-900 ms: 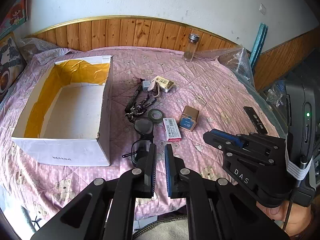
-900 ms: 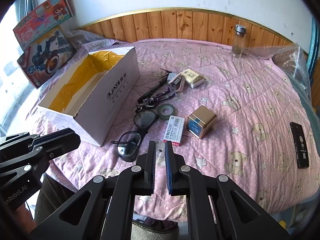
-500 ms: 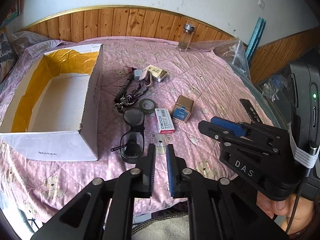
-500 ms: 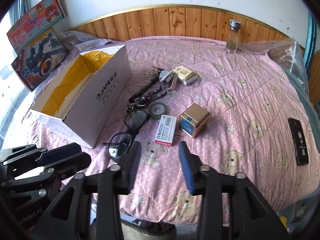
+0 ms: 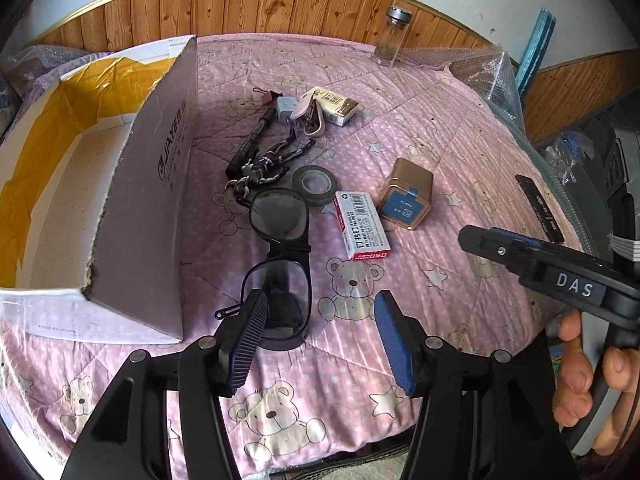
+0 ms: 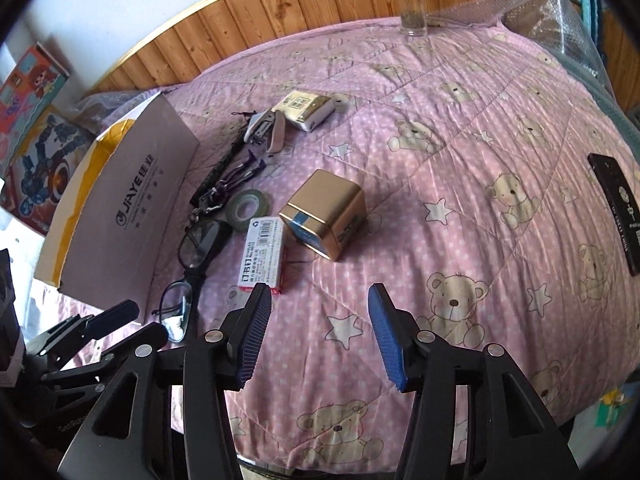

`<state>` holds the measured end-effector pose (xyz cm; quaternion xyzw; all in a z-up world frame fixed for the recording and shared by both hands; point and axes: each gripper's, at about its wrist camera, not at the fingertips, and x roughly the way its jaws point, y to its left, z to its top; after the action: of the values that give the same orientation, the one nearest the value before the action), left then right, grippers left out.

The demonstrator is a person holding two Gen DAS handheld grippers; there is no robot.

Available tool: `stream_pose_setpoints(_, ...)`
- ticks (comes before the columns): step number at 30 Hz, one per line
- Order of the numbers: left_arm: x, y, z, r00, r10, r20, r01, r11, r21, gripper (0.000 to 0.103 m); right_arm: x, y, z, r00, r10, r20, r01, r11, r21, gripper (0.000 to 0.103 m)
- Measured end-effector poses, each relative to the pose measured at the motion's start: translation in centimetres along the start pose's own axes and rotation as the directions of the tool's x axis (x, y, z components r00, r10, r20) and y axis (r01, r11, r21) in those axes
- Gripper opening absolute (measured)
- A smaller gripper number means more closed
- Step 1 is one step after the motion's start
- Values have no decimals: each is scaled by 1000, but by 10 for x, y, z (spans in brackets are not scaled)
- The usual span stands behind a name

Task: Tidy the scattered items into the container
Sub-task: 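Grasp the gold cube speaker with the right tool while the left grasps the sunglasses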

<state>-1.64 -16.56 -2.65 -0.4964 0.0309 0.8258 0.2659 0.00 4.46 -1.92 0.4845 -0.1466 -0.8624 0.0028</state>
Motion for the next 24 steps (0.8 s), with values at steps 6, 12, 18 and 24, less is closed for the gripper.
stream_pose_setpoints(6,44,12,10,998,45,-40,-46,999,-16,58,29,-6,24,1000,4,-25,-5,1000,-26,57)
stream_pose_setpoints(12,71,27,18,996,62,-62,-66,996,-60,66,60,-6,40,997,6,-76,-17,989,-147,60)
stream_pose_setpoints(18,81,29,23,996,67,-61,-70,996,-53,70,82,-2,55,991,24,-134,-70,933,-354,62)
stream_pose_setpoints(24,79,28,23,998,50,-43,-52,998,-37,43,98,1,69,977,120,-175,-180,905,-385,62)
